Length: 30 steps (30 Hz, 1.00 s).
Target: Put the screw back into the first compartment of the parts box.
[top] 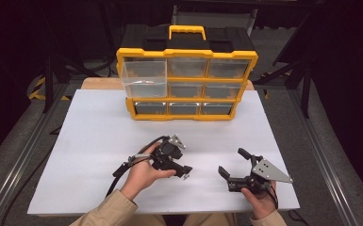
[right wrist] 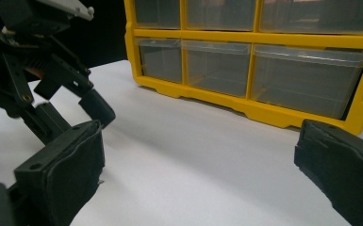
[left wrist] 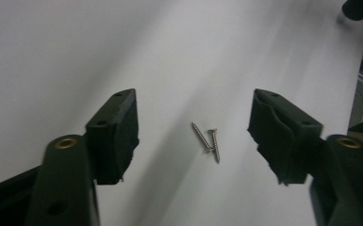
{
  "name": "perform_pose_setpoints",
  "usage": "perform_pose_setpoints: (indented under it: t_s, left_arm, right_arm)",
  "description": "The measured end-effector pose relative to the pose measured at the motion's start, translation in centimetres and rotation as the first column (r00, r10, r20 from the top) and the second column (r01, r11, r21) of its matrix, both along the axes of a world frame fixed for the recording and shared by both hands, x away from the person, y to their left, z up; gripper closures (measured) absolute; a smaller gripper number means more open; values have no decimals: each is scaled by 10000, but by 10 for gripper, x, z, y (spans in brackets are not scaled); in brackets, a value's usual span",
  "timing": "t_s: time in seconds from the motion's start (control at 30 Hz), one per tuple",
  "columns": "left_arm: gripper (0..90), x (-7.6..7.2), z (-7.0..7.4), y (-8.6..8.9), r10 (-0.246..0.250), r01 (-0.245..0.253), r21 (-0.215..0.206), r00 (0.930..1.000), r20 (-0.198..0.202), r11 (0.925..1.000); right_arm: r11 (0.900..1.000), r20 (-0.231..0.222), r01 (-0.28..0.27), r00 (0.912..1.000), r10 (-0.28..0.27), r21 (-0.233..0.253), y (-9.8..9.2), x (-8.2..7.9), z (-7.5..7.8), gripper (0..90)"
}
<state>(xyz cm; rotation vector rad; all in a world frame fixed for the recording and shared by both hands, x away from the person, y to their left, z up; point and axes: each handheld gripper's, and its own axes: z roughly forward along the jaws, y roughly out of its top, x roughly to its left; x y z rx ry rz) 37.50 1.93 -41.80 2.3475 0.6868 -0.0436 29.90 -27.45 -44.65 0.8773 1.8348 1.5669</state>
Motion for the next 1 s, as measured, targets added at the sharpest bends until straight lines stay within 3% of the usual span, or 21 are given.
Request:
perform_pose_setpoints:
  t_s: [0.07, 0.17, 0.27, 0.33, 0.47, 0.77, 1.0]
  left_arm:
    - [457, 0, -4, -1, -21, 21, 5, 10000, 32, 10000]
    - [512, -1, -10, -4, -66, 66, 307, 10000, 20, 9995]
    - [580, -1, -14, -5, -172, 171, 258, 9998, 46, 9995]
    - [631, -3, -19, -5, 6, -2, 298, 9999, -145, 9996]
    - [654, -4, -21, -6, -58, 64, 322, 9998, -197, 9995]
    - [794, -6, -23, -8, 50, -20, 618, 9988, -490, 9981]
    - [809, -6, -25, -7, 60, -32, 393, 9975, -705, 9992]
  right_arm:
    - [10000, -4, 11, 10000, -11, -29, 0, 0, 0, 26]
    - [10000, -27, 3, 10000, -3, -15, 1, 0, 0, 26]
    - [10000, -22, 8, 10000, -8, -16, 1, 0, 0, 26]
    - [10000, -28, -16, 10000, 16, -25, 1, 0, 0, 27]
    - [10000, -41, -12, 10000, 11, -31, 1, 0, 0, 26]
    - [10000, 26, 12, 10000, -12, -74, 1, -1, 1, 26]
    - [10000, 14, 6, 10000, -6, -82, 1, -1, 1, 27]
